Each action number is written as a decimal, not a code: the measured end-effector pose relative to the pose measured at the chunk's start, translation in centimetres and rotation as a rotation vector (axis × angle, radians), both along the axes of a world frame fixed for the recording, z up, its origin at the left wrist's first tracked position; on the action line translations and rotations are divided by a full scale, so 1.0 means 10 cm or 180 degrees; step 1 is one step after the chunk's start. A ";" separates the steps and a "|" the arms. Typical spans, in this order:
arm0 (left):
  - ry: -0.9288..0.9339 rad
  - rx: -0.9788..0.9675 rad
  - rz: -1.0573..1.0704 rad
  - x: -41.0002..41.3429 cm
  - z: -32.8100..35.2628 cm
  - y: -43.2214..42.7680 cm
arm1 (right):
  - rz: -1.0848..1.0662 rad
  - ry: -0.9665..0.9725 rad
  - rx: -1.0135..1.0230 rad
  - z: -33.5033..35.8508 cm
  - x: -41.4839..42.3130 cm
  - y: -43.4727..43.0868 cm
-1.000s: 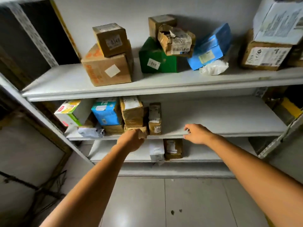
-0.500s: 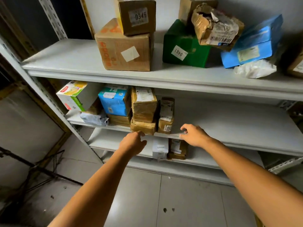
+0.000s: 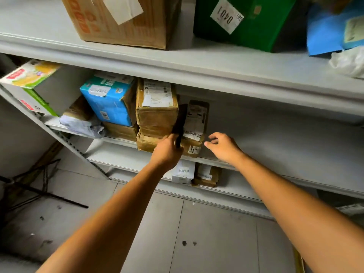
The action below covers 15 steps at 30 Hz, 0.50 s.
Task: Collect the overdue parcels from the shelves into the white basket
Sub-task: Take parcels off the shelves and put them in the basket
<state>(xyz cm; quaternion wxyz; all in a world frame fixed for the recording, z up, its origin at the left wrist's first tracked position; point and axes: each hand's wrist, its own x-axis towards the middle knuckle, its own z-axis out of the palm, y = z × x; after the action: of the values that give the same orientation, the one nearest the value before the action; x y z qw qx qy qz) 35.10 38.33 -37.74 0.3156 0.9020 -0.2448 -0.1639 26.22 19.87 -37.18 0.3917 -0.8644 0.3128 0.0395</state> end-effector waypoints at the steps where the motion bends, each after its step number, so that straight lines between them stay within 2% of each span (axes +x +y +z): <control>1: -0.0003 0.0029 0.0013 0.01 -0.02 -0.04 | 0.0004 -0.0019 0.0049 -0.03 0.05 -0.04; 5: 0.0024 0.0145 -0.0039 0.02 -0.11 -0.15 | -0.0013 -0.0162 0.0354 -0.16 0.23 -0.11; 7: 0.0111 0.0096 0.0067 0.03 -0.14 -0.19 | -0.0118 -0.0236 0.0701 -0.22 0.28 -0.14; 15: 0.0456 -0.0449 0.0248 -0.09 -0.16 -0.20 | -0.0549 -0.0373 0.1455 -0.23 0.11 -0.18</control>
<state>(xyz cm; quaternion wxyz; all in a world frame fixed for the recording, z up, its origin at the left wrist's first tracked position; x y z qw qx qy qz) 34.16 36.31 -39.31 0.4011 0.8724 -0.1973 -0.1979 27.29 18.08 -39.51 0.5964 -0.7243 0.3451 0.0255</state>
